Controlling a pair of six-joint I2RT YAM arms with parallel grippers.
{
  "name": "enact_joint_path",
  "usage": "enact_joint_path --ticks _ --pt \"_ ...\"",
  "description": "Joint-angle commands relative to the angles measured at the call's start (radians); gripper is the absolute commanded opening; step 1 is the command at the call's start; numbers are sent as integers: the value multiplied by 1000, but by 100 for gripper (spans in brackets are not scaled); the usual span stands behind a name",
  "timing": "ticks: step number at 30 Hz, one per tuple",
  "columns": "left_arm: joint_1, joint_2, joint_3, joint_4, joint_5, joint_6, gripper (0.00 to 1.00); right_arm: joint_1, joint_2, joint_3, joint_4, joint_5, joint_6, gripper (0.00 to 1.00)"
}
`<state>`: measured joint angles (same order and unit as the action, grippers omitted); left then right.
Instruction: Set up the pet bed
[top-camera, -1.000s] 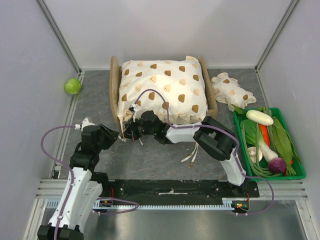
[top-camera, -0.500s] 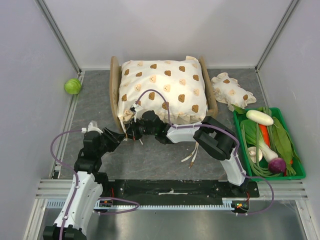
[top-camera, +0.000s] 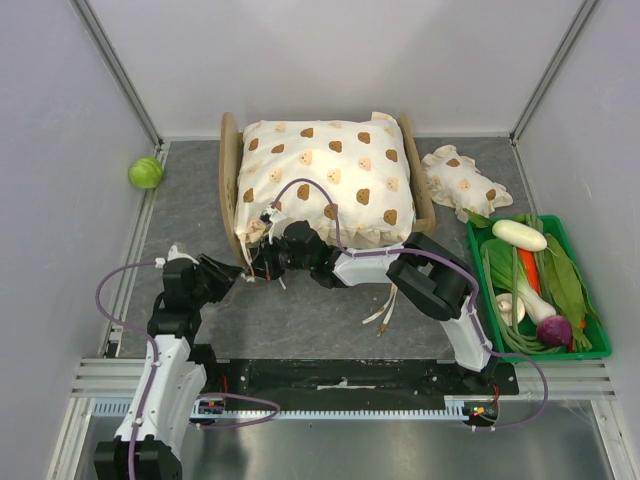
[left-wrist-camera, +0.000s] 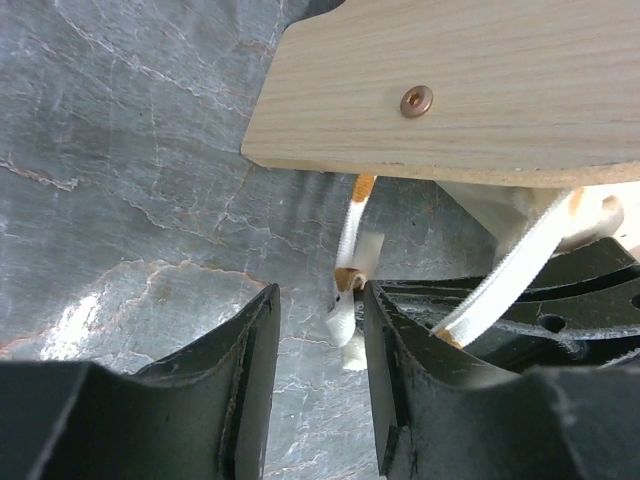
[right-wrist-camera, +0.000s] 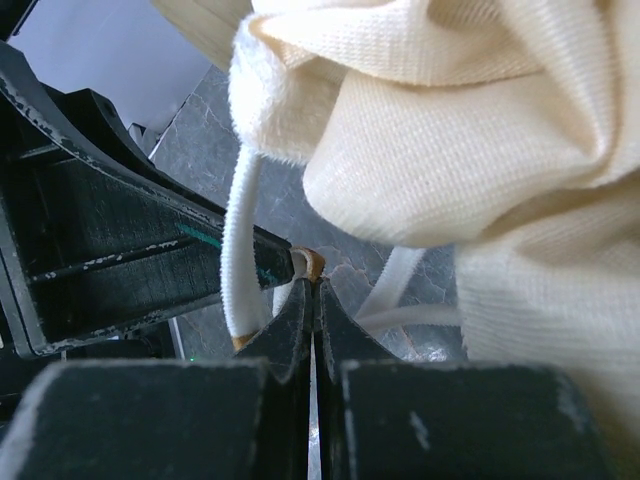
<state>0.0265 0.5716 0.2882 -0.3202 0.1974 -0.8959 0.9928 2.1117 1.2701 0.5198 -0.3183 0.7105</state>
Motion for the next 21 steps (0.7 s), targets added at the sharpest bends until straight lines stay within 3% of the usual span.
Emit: enact_joint_path --ticks 1,9,21 --pt "23 -3 8 84 62 5 45 -3 -29 14 45 -21 1 0" --pt "23 14 -6 176 89 -6 39 -2 -30 9 55 -28 12 0" --pt "23 -2 5 55 82 3 39 -11 -30 3 78 -30 30 0"
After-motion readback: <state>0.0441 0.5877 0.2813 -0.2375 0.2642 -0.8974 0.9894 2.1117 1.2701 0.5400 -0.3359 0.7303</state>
